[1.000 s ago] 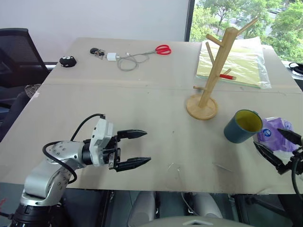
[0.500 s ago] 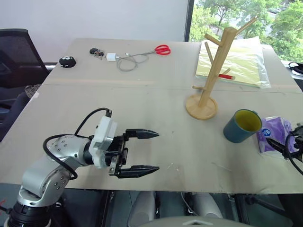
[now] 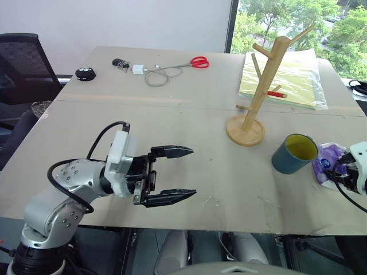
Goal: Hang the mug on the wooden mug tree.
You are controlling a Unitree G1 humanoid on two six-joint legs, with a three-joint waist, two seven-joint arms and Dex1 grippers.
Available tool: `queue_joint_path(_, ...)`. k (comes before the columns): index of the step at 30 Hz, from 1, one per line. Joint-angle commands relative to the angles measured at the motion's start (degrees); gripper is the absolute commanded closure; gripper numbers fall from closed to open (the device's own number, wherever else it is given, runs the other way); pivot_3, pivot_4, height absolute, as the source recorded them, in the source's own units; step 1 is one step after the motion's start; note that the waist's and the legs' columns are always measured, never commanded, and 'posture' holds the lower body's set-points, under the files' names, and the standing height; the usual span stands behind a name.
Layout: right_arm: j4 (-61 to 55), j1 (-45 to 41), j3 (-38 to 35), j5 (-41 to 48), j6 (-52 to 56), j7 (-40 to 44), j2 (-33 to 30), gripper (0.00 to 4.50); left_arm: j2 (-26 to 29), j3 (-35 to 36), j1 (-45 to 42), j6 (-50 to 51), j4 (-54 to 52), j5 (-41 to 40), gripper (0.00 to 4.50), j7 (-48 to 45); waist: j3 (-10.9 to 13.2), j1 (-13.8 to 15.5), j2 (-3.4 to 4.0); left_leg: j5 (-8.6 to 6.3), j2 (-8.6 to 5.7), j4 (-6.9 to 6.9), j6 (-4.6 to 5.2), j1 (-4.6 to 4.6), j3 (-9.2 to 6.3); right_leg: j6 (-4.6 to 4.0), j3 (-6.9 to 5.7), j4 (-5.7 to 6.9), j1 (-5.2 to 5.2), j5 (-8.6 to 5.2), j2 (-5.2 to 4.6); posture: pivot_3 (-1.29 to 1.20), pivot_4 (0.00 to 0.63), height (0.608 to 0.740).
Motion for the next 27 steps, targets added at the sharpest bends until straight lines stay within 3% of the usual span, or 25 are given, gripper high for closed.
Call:
queue_joint_path(1,3.94,1.36,0.18,-2.59,-0.98,0.45,0.03,4.01,-0.57,-0.10,0.11,-1.35,-0.69,0.26,0.00,0.00,-0.05,0.00,-0.07,0.00,0.00,0.03,0.01,0.00,0.00,0.01,0.02,0.00,0.01,0.00,0.00,0.00,0.150,0.740)
queue_joint_path(2,4.44,1.13,-0.61,-2.81,-2.01,0.43,0.30,4.46,-0.71,0.05,0.49,-1.54,-0.83,0.37,0.00,-0.09,-0.07,-0.01,-0.11,0.00,0.00,0.04,0.02,0.00,0.01,0.02,0.03,0.00,0.01,0.00,0.00,0.00,0.150,0.740)
queue_joint_path(6,6.20,-2.88,-4.04,-2.34,-3.72,-0.59,0.91,4.49,-1.23,0.62,1.69,-2.52,-0.94,0.76,0.00,-0.17,-0.05,-0.10,-0.08,0.00,0.00,0.04,0.02,0.00,0.00,-0.04,0.04,0.01,0.00,0.04,0.01,0.00,0.150,0.740)
queue_joint_path(10,11.57,-14.09,-3.56,-2.83,-4.03,-2.01,-0.24,4.49,-2.09,0.49,2.48,-3.56,-0.93,1.49,0.00,0.15,0.26,-0.64,0.48,0.00,0.00,0.03,0.01,0.01,0.09,-0.04,0.13,0.05,-0.04,0.06,0.03,0.00,0.150,0.740)
queue_joint_path(14,22.44,-29.65,3.51,-8.61,-5.86,-3.70,-0.98,4.49,-2.81,0.26,2.54,-4.07,-1.46,2.12,0.00,1.40,0.36,-1.33,0.64,0.01,0.02,-0.08,0.01,-0.02,0.15,-0.04,0.23,0.08,-0.19,0.07,0.13,0.00,0.150,0.740)
queue_joint_path(18,43.33,-46.95,12.88,-16.43,-13.48,-2.25,1.57,4.49,-3.47,-0.30,1.75,-4.54,-1.37,3.06,0.00,2.56,0.44,-1.72,0.72,0.01,0.01,-0.12,0.00,-0.11,0.28,-0.05,0.33,0.05,-0.30,0.08,0.16,0.00,0.150,0.740)
queue_joint_path(20,57.49,-54.36,16.64,-20.98,-20.75,-2.69,3.60,3.85,-3.89,-0.78,1.02,-4.48,-1.38,3.08,0.00,3.47,0.45,-1.78,0.72,0.01,0.01,-0.12,0.00,-0.09,0.34,-0.05,0.37,0.01,-0.30,0.08,0.17,0.00,0.150,0.740)
queue_joint_path(21,62.08,-56.57,17.58,-22.30,-23.25,-2.74,4.21,3.85,-4.03,-0.95,0.71,-4.46,-1.33,3.14,0.00,3.75,0.46,-1.61,0.70,0.02,0.00,-0.12,-0.02,-0.09,0.36,-0.05,0.38,-0.01,-0.30,0.08,0.18,0.00,0.150,0.740)
queue_joint_path(22,65.91,-58.35,18.12,-23.27,-25.48,-2.85,4.66,3.13,-4.16,-1.12,0.47,-4.44,-1.28,3.25,0.00,3.95,0.46,-1.50,0.70,0.05,0.00,-0.13,-0.07,-0.14,0.33,-0.04,0.35,-0.05,-0.29,0.08,0.17,0.00,0.150,0.740)
queue_joint_path(27,73.47,-63.00,20.99,-27.15,-32.76,1.87,4.05,0.95,-4.29,-1.43,-0.40,-4.45,-0.91,3.45,0.00,4.84,0.58,-1.40,0.88,0.05,-0.04,-0.16,-0.10,-0.31,0.38,0.23,0.34,-0.08,-0.37,0.15,0.01,0.00,0.150,0.740)
